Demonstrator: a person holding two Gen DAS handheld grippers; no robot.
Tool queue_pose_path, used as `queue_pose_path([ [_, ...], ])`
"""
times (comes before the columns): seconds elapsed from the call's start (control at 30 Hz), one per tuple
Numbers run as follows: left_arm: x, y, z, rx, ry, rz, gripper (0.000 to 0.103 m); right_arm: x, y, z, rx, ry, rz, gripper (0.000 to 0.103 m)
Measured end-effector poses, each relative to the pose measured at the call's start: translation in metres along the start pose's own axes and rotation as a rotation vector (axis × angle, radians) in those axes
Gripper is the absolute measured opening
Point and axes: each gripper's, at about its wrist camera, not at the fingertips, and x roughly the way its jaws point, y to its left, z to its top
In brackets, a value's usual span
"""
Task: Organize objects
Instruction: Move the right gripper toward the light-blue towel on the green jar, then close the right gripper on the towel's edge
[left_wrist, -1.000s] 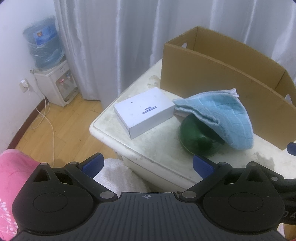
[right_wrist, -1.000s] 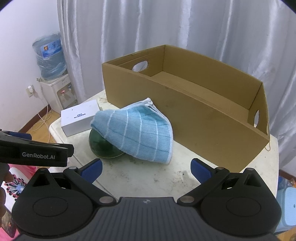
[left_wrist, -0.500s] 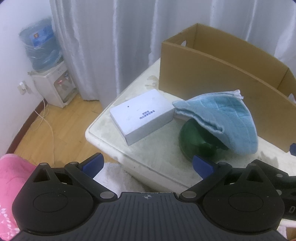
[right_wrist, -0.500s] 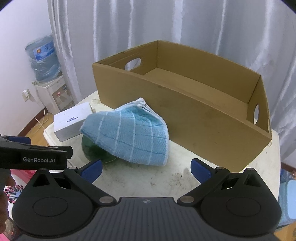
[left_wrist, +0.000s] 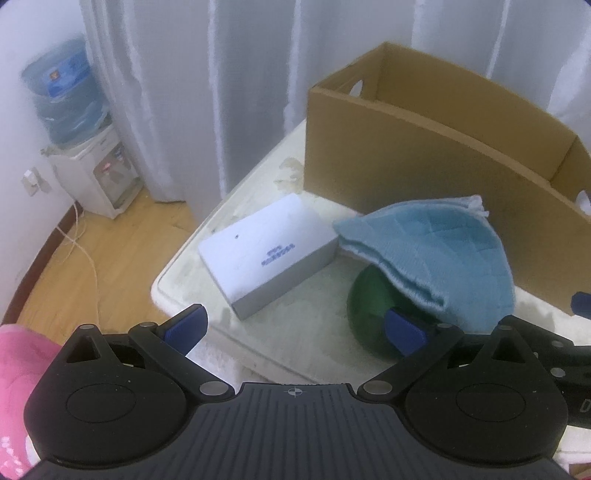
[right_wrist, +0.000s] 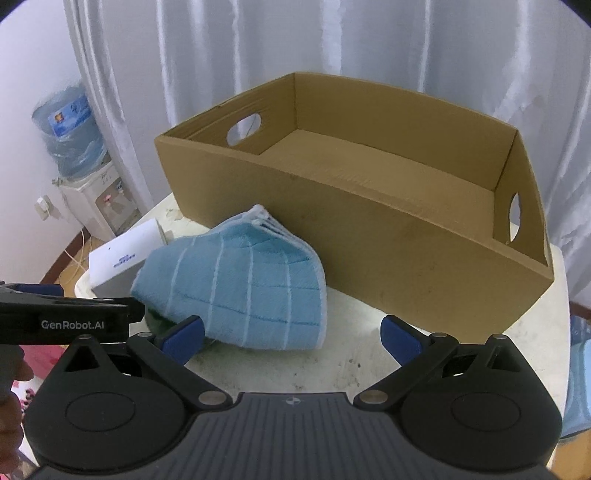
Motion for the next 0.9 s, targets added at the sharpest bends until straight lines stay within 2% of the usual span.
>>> queue_pose_path([
  [0.2,0.001,-0.004,0.008,0.031,-0.032,-0.027,0.103,0.003,-0.009,0.002,0.053,-0.019,0.033,0.103],
  [0.4,-0.004,-0.005,0.007,0.074,-0.106,-0.086,0.103,0.008,-0.020,0.002,0.087,-0.018,0.081,0.103],
  [0.5,-0.002,-0.003,0.005,0.080,-0.111,-0.116,0.103,0.011,-0.027,0.000,0.134,-0.027,0.108,0.103],
  [0.7,0.002,0.002,0.006,0.024,-0.104,-0.226,0.103,0.025,-0.040,-0.004,0.226,0.000,0.147,0.103],
  [0.9,-0.007,0.006,0.013,-0.010,-0.115,-0.347,0.103,0.023,-0.054,-0.005,0.331,-0.001,0.233,0.103],
])
